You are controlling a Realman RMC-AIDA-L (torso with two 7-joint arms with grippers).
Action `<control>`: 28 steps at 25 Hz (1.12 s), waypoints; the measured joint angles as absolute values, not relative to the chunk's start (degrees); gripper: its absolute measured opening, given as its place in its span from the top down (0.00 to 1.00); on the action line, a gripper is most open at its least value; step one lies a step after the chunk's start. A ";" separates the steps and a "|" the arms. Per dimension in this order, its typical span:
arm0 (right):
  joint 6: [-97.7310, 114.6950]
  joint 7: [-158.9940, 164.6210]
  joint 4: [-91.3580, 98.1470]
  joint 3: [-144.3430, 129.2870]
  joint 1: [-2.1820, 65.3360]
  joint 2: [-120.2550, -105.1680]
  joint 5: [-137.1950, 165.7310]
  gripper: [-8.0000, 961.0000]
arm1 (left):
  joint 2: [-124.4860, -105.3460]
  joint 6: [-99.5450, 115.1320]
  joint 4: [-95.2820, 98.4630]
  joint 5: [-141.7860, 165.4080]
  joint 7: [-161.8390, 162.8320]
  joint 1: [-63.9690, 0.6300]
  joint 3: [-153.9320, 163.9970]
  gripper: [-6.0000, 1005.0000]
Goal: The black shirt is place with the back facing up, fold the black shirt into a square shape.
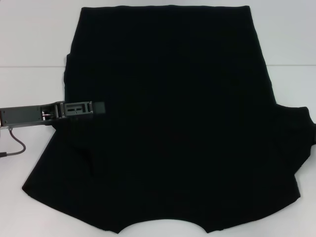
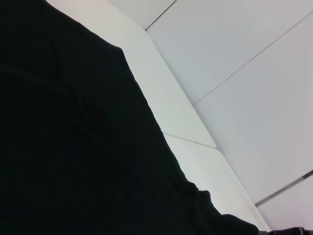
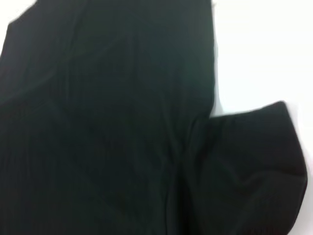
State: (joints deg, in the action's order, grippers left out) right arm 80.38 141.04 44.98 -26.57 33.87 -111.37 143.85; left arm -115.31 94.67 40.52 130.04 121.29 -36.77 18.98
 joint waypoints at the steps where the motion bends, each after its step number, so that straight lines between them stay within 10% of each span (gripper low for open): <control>1: 80.43 141.11 45.37 -26.32 33.91 -111.35 143.65 0.98 | -115.29 94.67 40.52 130.01 121.28 -36.77 18.98 0.30; 28: 74.85 132.25 47.22 -54.09 44.07 -115.05 142.39 0.93 | -114.82 93.25 40.53 128.07 121.00 -36.92 18.23 0.31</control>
State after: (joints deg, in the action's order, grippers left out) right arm 74.85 132.25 47.22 -54.09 44.07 -115.05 142.39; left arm -114.82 93.25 40.53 128.07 121.00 -36.92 18.23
